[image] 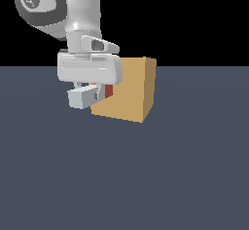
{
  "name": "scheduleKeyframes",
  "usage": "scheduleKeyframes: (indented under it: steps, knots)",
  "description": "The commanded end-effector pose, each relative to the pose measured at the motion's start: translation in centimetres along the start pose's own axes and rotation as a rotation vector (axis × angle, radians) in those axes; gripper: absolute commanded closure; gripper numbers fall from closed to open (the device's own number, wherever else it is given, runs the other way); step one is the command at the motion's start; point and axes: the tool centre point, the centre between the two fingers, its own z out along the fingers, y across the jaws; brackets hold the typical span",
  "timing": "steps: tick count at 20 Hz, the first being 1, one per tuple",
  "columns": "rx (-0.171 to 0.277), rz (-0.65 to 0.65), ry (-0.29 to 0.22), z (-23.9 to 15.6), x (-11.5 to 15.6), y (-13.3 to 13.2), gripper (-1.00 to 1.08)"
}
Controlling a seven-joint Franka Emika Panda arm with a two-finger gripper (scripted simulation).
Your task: Insert the peg into the horizontal hole in a box.
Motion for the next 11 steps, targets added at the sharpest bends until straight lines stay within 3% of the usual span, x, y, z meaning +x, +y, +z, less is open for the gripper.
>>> scheduleKeyframes:
  steps: [1, 6, 11]
  knots:
    - [-0.004, 0.000, 0.003, -0.2, 2.0, 0.1, 1.08]
    - [-0.005, 0.000, 0.003, -0.3, 4.4, 0.2, 1.08]
    - [-0.006, 0.000, 0.003, -0.3, 5.0, 0.3, 1.08]
